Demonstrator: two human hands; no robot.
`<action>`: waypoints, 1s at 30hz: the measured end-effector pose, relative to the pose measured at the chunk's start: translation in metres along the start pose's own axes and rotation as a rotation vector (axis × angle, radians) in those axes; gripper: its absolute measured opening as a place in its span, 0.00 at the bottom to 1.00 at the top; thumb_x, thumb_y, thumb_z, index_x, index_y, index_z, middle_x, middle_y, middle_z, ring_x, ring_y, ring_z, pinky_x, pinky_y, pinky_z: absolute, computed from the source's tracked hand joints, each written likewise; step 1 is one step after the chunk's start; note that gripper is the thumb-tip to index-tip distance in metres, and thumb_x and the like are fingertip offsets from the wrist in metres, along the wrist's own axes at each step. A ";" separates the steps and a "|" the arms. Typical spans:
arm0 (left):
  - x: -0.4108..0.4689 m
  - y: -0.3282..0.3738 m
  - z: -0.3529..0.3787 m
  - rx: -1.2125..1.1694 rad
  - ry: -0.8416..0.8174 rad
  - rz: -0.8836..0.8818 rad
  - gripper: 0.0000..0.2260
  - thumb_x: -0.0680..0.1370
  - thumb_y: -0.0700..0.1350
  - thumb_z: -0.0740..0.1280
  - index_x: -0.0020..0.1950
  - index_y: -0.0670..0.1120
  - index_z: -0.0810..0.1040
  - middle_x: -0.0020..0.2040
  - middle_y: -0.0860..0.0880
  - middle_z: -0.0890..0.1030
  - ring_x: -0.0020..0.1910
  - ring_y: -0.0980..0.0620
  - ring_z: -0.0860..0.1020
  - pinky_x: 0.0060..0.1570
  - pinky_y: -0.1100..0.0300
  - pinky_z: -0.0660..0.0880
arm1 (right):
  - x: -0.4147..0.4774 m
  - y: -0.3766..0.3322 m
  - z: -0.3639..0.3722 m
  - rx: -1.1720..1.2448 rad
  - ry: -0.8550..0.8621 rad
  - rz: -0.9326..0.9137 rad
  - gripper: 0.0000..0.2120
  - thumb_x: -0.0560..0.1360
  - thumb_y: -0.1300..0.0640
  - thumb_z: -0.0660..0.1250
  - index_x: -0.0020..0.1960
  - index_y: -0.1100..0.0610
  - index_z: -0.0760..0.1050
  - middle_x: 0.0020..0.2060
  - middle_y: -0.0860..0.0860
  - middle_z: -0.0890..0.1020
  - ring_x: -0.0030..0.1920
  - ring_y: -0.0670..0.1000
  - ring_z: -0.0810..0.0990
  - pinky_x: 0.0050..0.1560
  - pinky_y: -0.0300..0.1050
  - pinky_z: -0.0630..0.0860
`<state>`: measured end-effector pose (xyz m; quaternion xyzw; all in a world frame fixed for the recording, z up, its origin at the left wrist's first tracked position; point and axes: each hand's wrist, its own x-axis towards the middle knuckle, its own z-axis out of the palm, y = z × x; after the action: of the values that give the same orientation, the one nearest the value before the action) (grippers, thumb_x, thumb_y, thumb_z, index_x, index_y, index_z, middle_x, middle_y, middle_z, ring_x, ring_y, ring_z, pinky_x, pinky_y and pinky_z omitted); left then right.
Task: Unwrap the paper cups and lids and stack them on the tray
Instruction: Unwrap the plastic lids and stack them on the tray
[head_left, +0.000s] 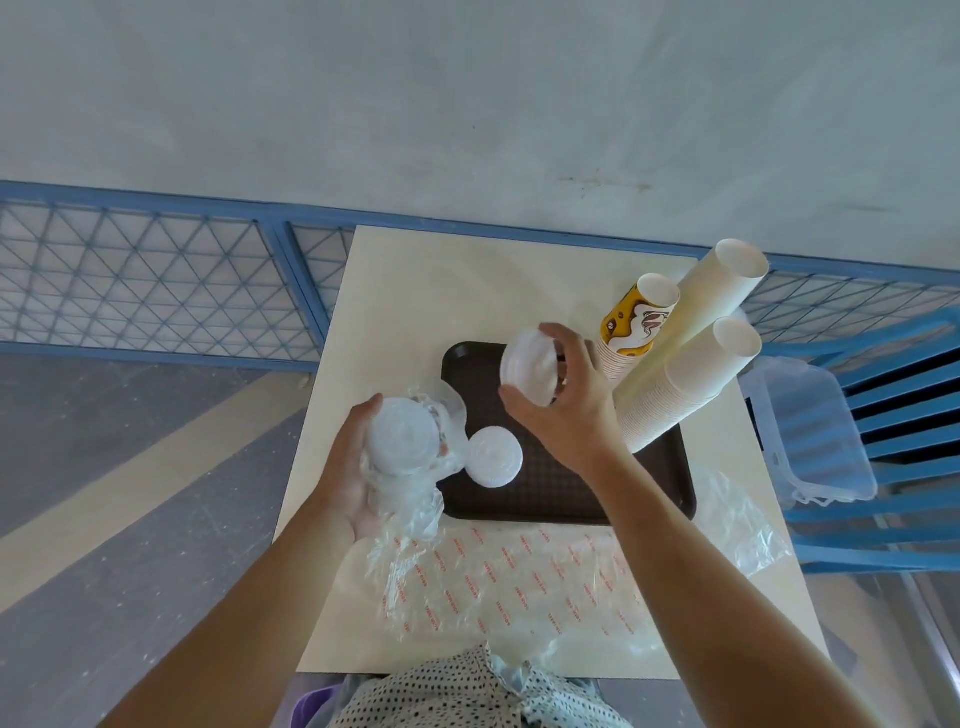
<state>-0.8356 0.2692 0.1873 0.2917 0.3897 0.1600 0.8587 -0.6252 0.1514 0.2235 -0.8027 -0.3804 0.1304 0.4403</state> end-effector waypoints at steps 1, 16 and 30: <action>-0.001 0.001 -0.003 -0.009 0.021 -0.009 0.22 0.84 0.58 0.60 0.41 0.51 0.89 0.43 0.46 0.86 0.38 0.49 0.85 0.36 0.56 0.83 | 0.000 0.011 0.001 -0.072 -0.036 0.015 0.39 0.69 0.48 0.81 0.75 0.48 0.66 0.65 0.47 0.71 0.58 0.49 0.73 0.48 0.37 0.76; 0.002 -0.003 -0.020 -0.113 0.110 -0.072 0.28 0.78 0.63 0.66 0.72 0.46 0.79 0.63 0.39 0.82 0.58 0.40 0.82 0.48 0.48 0.83 | -0.025 0.092 0.085 -0.644 -0.503 0.001 0.44 0.70 0.41 0.78 0.79 0.47 0.59 0.74 0.53 0.63 0.72 0.58 0.67 0.68 0.56 0.76; 0.006 -0.004 -0.021 -0.112 0.047 -0.085 0.30 0.77 0.62 0.67 0.73 0.44 0.77 0.62 0.39 0.81 0.57 0.40 0.81 0.55 0.46 0.81 | -0.029 0.106 0.106 -0.607 -0.529 0.103 0.50 0.70 0.40 0.76 0.81 0.43 0.49 0.77 0.54 0.60 0.72 0.63 0.67 0.67 0.64 0.76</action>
<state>-0.8474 0.2776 0.1702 0.2226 0.4124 0.1515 0.8703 -0.6494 0.1606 0.0735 -0.8531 -0.4610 0.2359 0.0629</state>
